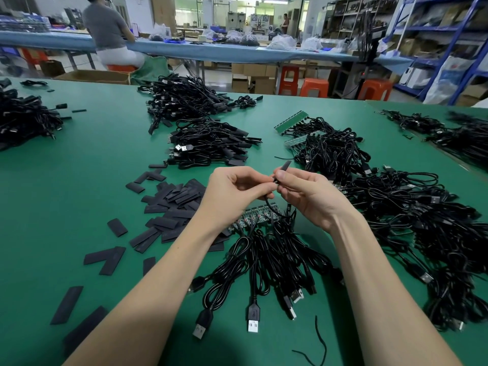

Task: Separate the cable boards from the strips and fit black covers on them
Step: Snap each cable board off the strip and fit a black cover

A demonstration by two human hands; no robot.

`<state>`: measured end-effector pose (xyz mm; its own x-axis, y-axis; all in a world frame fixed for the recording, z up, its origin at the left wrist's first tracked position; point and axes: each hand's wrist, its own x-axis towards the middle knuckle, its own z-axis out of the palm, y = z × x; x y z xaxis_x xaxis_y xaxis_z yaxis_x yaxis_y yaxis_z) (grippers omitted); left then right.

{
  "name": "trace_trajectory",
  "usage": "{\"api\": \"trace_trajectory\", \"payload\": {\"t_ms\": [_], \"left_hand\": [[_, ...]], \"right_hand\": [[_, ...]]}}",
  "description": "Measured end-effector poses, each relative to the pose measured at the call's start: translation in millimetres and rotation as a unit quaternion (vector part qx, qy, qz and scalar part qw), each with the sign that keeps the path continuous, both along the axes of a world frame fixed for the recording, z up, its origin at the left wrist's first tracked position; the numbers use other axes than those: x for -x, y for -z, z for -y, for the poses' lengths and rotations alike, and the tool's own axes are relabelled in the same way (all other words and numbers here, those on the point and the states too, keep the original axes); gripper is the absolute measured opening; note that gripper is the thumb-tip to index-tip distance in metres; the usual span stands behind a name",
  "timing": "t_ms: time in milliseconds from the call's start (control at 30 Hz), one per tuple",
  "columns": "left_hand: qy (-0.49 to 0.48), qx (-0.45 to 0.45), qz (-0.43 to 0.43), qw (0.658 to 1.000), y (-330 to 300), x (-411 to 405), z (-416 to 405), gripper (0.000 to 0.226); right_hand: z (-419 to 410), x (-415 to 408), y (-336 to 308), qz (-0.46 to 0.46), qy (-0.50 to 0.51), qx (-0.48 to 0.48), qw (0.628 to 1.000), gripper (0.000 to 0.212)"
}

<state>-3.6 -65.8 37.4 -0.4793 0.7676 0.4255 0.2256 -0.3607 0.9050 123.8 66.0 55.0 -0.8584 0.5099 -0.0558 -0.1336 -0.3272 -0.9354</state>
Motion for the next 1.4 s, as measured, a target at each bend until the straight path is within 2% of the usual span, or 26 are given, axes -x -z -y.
{"api": "trace_trajectory", "payload": {"t_ms": [200,433,667,767,900,1000,1400], "left_hand": [[-0.003,0.004,0.001,1.000,0.1,5.7,3.0,0.014],[-0.012,0.011,-0.016,1.000,1.6,9.4,4.9,0.010],[-0.019,0.012,0.002,1.000,2.6,8.5,2.0,0.009],[-0.007,0.005,0.028,1.000,2.8,7.1,0.7,0.011],[0.007,0.004,0.049,0.999,4.4,4.4,-0.2,0.012],[0.004,0.003,0.058,0.998,5.8,4.2,-1.1,0.011],[-0.002,0.006,0.078,0.997,6.5,1.8,-0.8,0.010]], "right_hand": [[4.3,1.7,-0.3,0.001,-0.015,0.001,1.000,0.011],[5.9,2.7,1.7,0.007,-0.024,0.009,1.000,0.014],[10.1,3.8,1.2,0.002,-0.025,0.018,1.000,0.011],[8.9,3.1,0.7,-0.030,0.007,0.024,0.999,0.020],[8.4,3.0,-0.2,-0.075,0.048,-0.033,0.995,0.034],[12.6,5.5,0.8,-0.102,0.051,-0.053,0.992,0.029],[14.7,6.5,0.4,-0.108,0.111,-0.093,0.983,0.016]]}}
